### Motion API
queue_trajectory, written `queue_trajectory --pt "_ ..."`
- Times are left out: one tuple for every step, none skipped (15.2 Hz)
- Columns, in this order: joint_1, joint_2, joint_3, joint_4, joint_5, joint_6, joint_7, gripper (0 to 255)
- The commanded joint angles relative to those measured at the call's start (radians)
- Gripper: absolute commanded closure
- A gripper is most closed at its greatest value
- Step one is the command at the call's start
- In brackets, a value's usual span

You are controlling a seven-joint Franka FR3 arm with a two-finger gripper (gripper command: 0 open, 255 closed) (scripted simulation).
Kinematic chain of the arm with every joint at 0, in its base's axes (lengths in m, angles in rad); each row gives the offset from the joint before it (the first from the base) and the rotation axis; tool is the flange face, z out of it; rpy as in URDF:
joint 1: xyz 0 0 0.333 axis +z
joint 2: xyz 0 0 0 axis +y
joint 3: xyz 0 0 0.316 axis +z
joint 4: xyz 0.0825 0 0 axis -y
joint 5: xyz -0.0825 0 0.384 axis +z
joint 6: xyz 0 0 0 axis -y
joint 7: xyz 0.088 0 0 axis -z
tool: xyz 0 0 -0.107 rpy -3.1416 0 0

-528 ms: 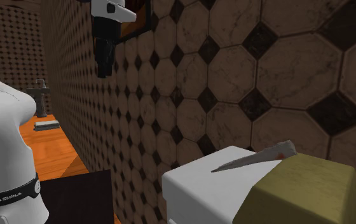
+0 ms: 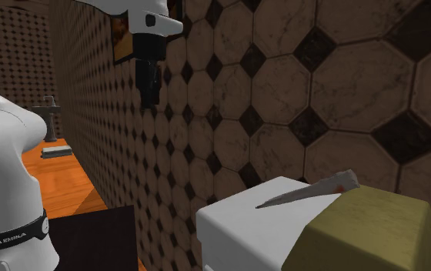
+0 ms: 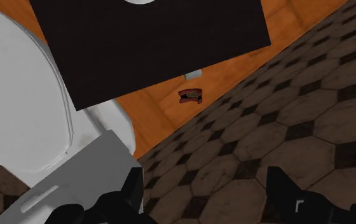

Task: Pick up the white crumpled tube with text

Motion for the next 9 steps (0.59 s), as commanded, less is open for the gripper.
queue_trajectory --pt "-0.023 0.034 -0.007 -0.018 -0.015 0.088 0.015 0" --pt "-0.034 0.053 -0.011 -0.023 -0.023 0.127 0.022 0" --pt "-0.045 0.071 -0.016 -0.026 -0.031 0.165 0.03 0" --pt "-0.057 0.091 -0.02 -0.028 -0.038 0.202 0.037 0" --pt "-0.068 0.111 -0.025 -0.03 -0.045 0.24 0.045 0" --pt "-0.08 0.132 -0.03 -0.03 -0.052 0.277 0.053 0" --pt "-0.091 0.153 -0.035 -0.03 -0.059 0.314 0.061 0" --pt "-0.102 0.175 -0.04 -0.028 -0.066 0.35 0.07 0" --pt "-0.113 0.197 -0.045 -0.026 -0.073 0.386 0.078 0"
